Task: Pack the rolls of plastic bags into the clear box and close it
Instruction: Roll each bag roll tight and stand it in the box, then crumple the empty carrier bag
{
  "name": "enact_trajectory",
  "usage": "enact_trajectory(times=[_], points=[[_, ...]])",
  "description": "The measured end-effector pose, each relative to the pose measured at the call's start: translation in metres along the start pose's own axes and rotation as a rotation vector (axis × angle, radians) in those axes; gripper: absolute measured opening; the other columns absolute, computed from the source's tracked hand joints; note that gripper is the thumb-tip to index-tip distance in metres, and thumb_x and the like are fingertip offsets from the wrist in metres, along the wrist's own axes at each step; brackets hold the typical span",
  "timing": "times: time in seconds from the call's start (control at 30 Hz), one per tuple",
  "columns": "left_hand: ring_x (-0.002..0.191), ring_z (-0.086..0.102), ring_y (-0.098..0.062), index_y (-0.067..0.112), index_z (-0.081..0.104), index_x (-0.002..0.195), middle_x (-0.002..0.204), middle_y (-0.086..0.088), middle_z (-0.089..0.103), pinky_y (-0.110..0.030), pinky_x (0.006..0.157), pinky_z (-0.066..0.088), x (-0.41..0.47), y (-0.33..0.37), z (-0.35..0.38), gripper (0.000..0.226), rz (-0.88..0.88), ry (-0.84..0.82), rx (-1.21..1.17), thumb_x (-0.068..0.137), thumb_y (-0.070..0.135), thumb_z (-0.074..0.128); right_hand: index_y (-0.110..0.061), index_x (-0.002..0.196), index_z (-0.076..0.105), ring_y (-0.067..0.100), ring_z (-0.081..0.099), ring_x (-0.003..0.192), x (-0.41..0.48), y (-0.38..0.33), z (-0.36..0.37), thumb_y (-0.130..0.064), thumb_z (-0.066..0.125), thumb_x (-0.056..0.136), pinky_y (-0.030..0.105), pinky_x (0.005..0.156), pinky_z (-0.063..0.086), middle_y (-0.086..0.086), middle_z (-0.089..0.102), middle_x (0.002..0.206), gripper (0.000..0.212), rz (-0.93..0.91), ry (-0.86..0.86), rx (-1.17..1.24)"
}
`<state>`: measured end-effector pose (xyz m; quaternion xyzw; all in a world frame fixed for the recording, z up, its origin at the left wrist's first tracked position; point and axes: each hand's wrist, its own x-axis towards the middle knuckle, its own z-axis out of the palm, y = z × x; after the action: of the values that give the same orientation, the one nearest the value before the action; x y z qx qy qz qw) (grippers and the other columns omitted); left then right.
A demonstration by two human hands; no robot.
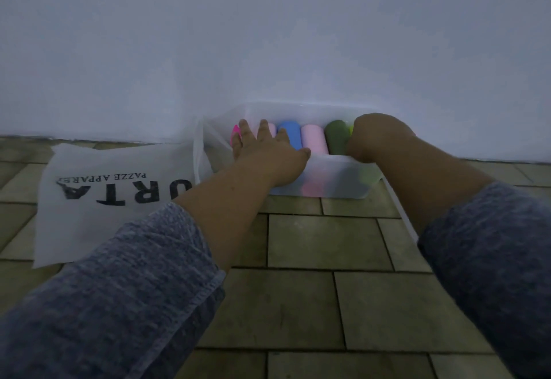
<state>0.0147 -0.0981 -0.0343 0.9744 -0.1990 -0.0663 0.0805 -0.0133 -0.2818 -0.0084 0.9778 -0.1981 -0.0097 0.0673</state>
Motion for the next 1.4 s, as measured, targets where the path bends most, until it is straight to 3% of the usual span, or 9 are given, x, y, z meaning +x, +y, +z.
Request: enact_trajectory(times=[0.07, 0.43, 0.63, 0.77, 0.9, 1.07, 1.2, 1.3, 1.4], points=[[0.140, -0.018, -0.041, 0.026, 0.004, 0.150, 0.159, -0.006, -0.009, -0.052, 0.112, -0.010, 0.001, 0.000, 0.001, 0.076, 0.004, 0.010, 0.004, 0.088, 0.067, 0.020, -0.011, 0.097, 0.062, 0.036, 0.058, 0.096, -0.006, -0.006, 0.005, -0.019, 0.045, 0.083, 0.038, 0.073, 0.045, 0.016, 0.061, 0.106, 0.023, -0.032, 0.178, 0.046], [0.144, -0.007, -0.036, 0.027, 0.008, 0.150, 0.159, -0.007, -0.002, -0.049, 0.114, 0.000, -0.003, -0.009, 0.000, 0.075, 0.069, 0.094, -0.104, 0.090, 0.063, 0.032, -0.006, 0.107, 0.060, 0.036, 0.057, 0.103, -0.018, -0.014, 0.016, -0.017, 0.043, 0.092, 0.037, 0.081, 0.043, 0.020, 0.062, 0.113, 0.025, -0.168, 0.110, 0.245], [0.144, 0.004, -0.031, 0.015, 0.005, 0.150, 0.159, -0.009, 0.004, -0.049, 0.114, 0.010, -0.045, -0.080, 0.013, 0.077, -0.211, 0.348, -0.268, 0.089, 0.045, 0.042, 0.001, 0.097, 0.066, 0.036, 0.057, 0.093, -0.084, -0.029, 0.019, -0.003, 0.057, 0.077, 0.032, 0.082, 0.038, 0.021, 0.064, 0.097, 0.022, -0.131, 0.721, 0.861], [0.137, 0.021, -0.034, 0.007, 0.024, 0.142, 0.150, -0.011, 0.026, -0.053, 0.110, 0.022, -0.080, -0.115, 0.037, 0.061, -0.359, 0.165, -0.233, 0.089, 0.033, 0.037, -0.015, 0.119, 0.058, 0.029, 0.055, 0.110, -0.131, -0.089, 0.041, -0.009, 0.058, 0.081, 0.038, 0.098, 0.043, 0.012, 0.060, 0.118, 0.039, -0.313, 0.194, 0.815], [0.139, 0.019, -0.032, 0.014, 0.029, 0.140, 0.152, -0.005, 0.024, -0.054, 0.109, 0.021, -0.103, -0.112, 0.050, 0.056, -0.303, 0.154, -0.264, 0.087, 0.030, 0.037, -0.028, 0.149, 0.013, 0.032, 0.037, 0.132, -0.157, -0.144, 0.066, -0.020, 0.062, 0.083, 0.043, 0.108, 0.033, 0.013, 0.035, 0.146, 0.083, -0.383, -0.333, 0.684], [0.144, -0.006, -0.034, 0.028, 0.008, 0.148, 0.159, -0.003, -0.004, -0.059, 0.111, 0.000, -0.121, -0.113, 0.054, 0.067, -0.326, 0.106, -0.123, 0.089, 0.051, 0.028, -0.030, 0.134, 0.035, 0.026, 0.061, 0.104, -0.182, -0.141, 0.081, -0.038, 0.069, 0.075, 0.037, 0.083, 0.052, 0.005, 0.061, 0.117, 0.068, -0.251, -0.217, 0.678], [0.139, -0.007, -0.047, 0.039, 0.001, 0.145, 0.158, -0.006, -0.007, -0.068, 0.104, -0.003, -0.159, -0.093, 0.086, 0.084, -0.211, -0.075, 0.009, 0.075, 0.077, 0.027, -0.022, 0.120, 0.043, 0.012, 0.057, 0.067, -0.212, -0.101, 0.094, -0.034, 0.075, 0.063, 0.019, 0.047, 0.042, -0.003, 0.059, 0.086, 0.067, 0.150, -0.032, 0.949], [0.138, -0.010, -0.048, 0.044, -0.004, 0.144, 0.158, -0.007, -0.011, -0.069, 0.102, -0.007, -0.180, -0.064, 0.111, 0.088, -0.049, -0.084, 0.024, 0.070, 0.082, 0.023, -0.018, 0.142, 0.027, 0.026, 0.058, 0.101, -0.224, -0.074, 0.095, -0.034, 0.083, 0.060, 0.028, 0.069, 0.049, 0.009, 0.051, 0.126, 0.101, 0.306, -0.008, 1.174], [0.139, -0.014, -0.046, 0.043, -0.005, 0.145, 0.158, -0.005, -0.013, -0.067, 0.103, -0.010, -0.187, -0.037, 0.116, 0.087, 0.068, -0.165, 0.048, 0.073, 0.082, 0.025, -0.011, 0.135, 0.034, 0.024, 0.057, 0.092, -0.229, -0.063, 0.089, -0.028, 0.080, 0.066, 0.026, 0.062, 0.044, 0.006, 0.055, 0.111, 0.084, 0.287, -0.167, 1.181]])
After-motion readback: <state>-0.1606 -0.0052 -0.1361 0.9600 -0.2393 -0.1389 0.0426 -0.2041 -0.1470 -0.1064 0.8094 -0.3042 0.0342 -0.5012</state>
